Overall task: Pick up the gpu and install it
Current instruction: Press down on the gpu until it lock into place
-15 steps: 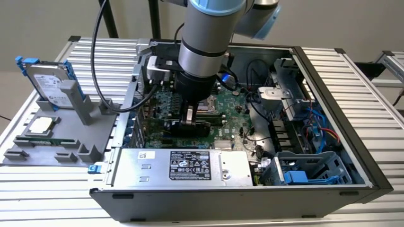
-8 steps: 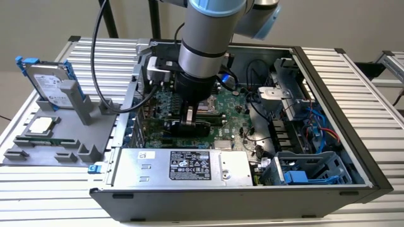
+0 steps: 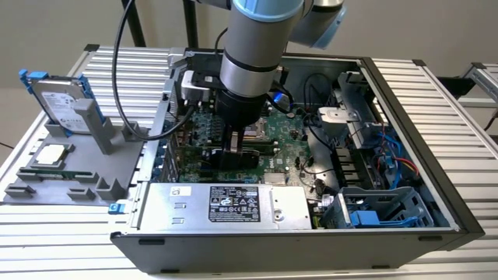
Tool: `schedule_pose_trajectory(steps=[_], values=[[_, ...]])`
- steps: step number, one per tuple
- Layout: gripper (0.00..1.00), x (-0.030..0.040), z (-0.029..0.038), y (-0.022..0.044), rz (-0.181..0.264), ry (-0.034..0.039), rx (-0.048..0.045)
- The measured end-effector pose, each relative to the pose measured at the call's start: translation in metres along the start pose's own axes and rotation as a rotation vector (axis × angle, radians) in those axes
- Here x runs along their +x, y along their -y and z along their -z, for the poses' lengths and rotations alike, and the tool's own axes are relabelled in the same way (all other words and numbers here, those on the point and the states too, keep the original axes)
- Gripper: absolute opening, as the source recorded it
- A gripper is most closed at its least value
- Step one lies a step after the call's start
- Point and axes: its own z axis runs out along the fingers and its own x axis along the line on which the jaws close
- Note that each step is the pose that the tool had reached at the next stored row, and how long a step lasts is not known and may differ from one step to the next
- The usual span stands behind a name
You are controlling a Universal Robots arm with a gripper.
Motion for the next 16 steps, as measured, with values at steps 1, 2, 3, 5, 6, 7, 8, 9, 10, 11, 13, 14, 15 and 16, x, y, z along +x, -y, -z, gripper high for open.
schedule_pose_trajectory(steps=[1,2,3,5,6,7,8,9,10,11,13,14,15,16], values=[[1.00,0.0000,0.0000,0.0000,0.000,0.0001,0.0000],[1.00,0.0000,0.0000,0.0000,0.000,-0.0001,0.0000],[1.00,0.0000,-0.0001,0.0000,0.000,0.0002,0.0001],[1.00,0.0000,-0.0001,0.0000,0.000,0.0000,0.0000],[1.00,-0.0001,-0.0002,0.0000,0.000,0.0001,0.0001],[1.00,0.0000,-0.0001,0.0000,0.000,0.0000,0.0000],[1.00,-0.0001,-0.0001,0.0000,0.000,0.0004,0.0001],[1.00,0.0000,0.0003,-0.0001,0.000,0.0004,0.0000],[1.00,0.0000,0.0015,-0.0002,0.000,0.0005,0.0000],[1.00,0.0001,0.0045,-0.0007,0.000,0.0005,0.0000],[1.00,0.0004,0.0113,-0.0017,0.000,0.0005,0.0000],[1.00,0.0005,0.0153,-0.0022,0.000,0.0005,0.0000],[1.00,0.0007,0.0195,-0.0028,0.000,0.0006,0.0000],[1.00,0.0008,0.0230,-0.0033,0.000,0.0004,-0.0001]])
